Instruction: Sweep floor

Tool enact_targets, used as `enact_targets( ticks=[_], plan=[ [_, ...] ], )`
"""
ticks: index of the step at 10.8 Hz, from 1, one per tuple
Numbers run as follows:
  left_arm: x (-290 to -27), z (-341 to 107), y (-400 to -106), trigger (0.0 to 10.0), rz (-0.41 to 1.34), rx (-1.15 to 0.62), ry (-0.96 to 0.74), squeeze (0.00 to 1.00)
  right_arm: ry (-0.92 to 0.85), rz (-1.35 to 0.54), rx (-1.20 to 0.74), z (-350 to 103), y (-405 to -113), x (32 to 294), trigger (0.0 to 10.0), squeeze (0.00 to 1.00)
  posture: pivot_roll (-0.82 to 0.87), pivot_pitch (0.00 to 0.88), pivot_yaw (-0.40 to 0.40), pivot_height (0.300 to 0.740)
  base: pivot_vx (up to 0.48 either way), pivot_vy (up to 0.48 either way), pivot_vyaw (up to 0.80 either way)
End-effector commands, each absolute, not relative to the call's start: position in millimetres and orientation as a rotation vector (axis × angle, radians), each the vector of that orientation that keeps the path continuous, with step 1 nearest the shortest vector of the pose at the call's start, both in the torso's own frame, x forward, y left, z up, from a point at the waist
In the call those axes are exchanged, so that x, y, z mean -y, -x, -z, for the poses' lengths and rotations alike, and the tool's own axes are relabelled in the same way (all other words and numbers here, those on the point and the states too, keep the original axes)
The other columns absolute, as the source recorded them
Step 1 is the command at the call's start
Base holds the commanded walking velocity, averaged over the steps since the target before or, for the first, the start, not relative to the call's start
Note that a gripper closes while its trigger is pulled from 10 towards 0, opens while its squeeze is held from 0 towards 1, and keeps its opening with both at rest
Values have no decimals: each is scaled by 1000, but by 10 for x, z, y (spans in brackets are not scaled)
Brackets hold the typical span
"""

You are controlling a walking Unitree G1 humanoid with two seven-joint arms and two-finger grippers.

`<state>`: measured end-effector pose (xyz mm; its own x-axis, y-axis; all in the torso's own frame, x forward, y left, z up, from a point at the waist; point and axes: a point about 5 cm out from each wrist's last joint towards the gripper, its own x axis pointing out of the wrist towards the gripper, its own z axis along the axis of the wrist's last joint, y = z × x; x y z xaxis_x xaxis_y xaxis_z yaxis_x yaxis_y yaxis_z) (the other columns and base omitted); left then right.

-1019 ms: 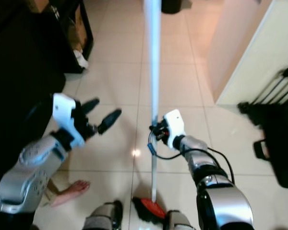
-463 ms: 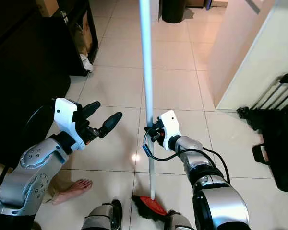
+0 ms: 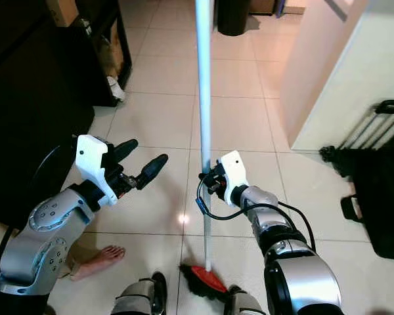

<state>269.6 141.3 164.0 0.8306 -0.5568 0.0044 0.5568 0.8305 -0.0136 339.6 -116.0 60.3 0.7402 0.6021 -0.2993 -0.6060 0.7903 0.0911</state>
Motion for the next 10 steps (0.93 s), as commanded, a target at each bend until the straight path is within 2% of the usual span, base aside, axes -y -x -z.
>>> enact_targets(
  ticks=[1, 3, 10],
  plan=[
    [-1422, -1615, -2687, 10000, 582, -7, 9, 0, 31, -646, -310, -648, -3432, 1210, 10000, 0, 121, 121, -8, 740, 0, 0, 0],
    [-1444, -1620, -2708, 10000, 559, -8, 13, 0, 31, -639, -311, -645, -3430, 1233, 10000, 0, 121, 122, -10, 740, 0, 0, 0],
    [-1475, -1654, -2734, 10000, 547, 7, 13, 0, 28, -635, -321, -625, -3417, 1279, 10000, 0, 115, 145, -14, 740, 469, 0, 0]
  ],
)
